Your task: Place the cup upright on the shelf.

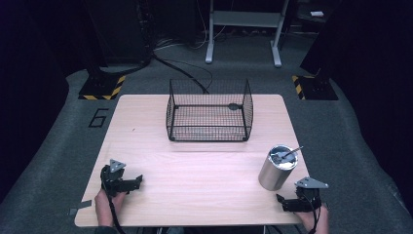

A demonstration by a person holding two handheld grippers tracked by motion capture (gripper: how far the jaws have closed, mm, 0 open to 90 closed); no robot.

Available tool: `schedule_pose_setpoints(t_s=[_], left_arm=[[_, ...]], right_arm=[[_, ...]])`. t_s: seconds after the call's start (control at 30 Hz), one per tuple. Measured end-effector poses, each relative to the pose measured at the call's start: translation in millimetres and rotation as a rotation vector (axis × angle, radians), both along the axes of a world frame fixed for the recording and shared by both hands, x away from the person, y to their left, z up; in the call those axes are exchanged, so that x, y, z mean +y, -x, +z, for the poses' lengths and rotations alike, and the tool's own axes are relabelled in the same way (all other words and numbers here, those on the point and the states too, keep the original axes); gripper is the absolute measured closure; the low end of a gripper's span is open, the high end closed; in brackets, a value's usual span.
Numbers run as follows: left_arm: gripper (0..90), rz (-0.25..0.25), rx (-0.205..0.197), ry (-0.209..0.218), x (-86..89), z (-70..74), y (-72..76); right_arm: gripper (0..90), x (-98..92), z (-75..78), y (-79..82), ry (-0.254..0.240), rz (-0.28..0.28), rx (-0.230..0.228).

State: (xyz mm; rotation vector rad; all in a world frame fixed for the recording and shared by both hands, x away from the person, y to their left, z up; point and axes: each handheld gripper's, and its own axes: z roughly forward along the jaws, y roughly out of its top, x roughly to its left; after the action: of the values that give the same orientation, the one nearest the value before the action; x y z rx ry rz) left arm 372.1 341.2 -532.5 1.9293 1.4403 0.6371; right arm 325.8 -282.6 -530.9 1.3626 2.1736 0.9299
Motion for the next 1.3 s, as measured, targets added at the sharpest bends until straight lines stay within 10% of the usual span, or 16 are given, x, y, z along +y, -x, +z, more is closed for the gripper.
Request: schedule_pose_setpoints(t_s=[0.6,0.67,1.3], left_arm=[[2.9,0.003,-0.002,0.003,-0.4,-0.1,0.3],[2.9,0.005,0.000,0.005,-0.5,-0.1,0.5],[2.9,0.003,0.001,0.003,-0.2,0.0,0.8]], right_arm=[[0.0,0.0,2.3,0.9,0.002,-0.023,0.000],[0.0,-1.1,4.7,4.0,-0.071,-0.039,-0.020],[0.0,21.2,75.1,15.1,-0.111,-0.048,-0.137]])
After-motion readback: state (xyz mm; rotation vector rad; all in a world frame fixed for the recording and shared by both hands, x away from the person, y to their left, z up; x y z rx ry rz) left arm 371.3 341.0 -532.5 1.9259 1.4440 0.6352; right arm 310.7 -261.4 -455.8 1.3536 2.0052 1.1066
